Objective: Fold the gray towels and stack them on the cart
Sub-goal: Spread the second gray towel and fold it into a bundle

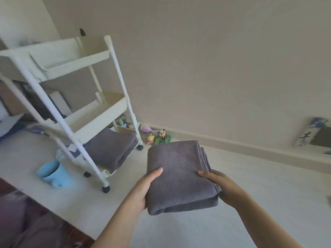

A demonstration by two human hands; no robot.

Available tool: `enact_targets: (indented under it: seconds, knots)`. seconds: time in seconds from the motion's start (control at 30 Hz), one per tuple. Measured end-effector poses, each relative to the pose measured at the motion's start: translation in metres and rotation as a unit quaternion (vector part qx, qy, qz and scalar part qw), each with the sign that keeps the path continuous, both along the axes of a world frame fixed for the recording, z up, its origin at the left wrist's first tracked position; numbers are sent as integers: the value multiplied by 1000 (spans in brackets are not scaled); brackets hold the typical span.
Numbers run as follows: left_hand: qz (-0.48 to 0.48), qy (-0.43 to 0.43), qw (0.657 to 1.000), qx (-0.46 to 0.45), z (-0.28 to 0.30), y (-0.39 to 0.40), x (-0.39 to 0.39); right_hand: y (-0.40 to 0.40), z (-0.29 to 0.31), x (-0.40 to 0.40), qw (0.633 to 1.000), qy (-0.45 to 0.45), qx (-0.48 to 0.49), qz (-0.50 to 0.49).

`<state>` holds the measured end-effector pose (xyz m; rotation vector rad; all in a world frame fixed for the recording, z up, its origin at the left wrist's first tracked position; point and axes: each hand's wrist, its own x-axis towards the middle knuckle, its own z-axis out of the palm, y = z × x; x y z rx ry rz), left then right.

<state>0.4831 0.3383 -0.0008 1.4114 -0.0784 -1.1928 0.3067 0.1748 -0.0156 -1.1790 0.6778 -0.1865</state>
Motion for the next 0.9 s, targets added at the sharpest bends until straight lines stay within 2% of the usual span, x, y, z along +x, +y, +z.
enact_targets:
  seconds: [0.23, 0.5, 0.67, 0.83, 0.9]
  knots:
    - [137, -71, 987, -36, 5, 19, 87, -11, 18, 119, 996, -36, -10, 87]
    - [261, 23, 964, -43, -25, 21, 156, -25, 13, 229, 991, -23, -11, 130]
    - [337, 99, 933, -83, -34, 14, 181, -30, 12, 277, 994, -1, -47, 102]
    - [408, 62, 898, -149, -41, 1, 202, -19, 5, 321, 995, -70, -68, 34]
    - [392, 67, 897, -194, -43, -5, 202, -17, -4, 335, 995, -71, -61, 40]
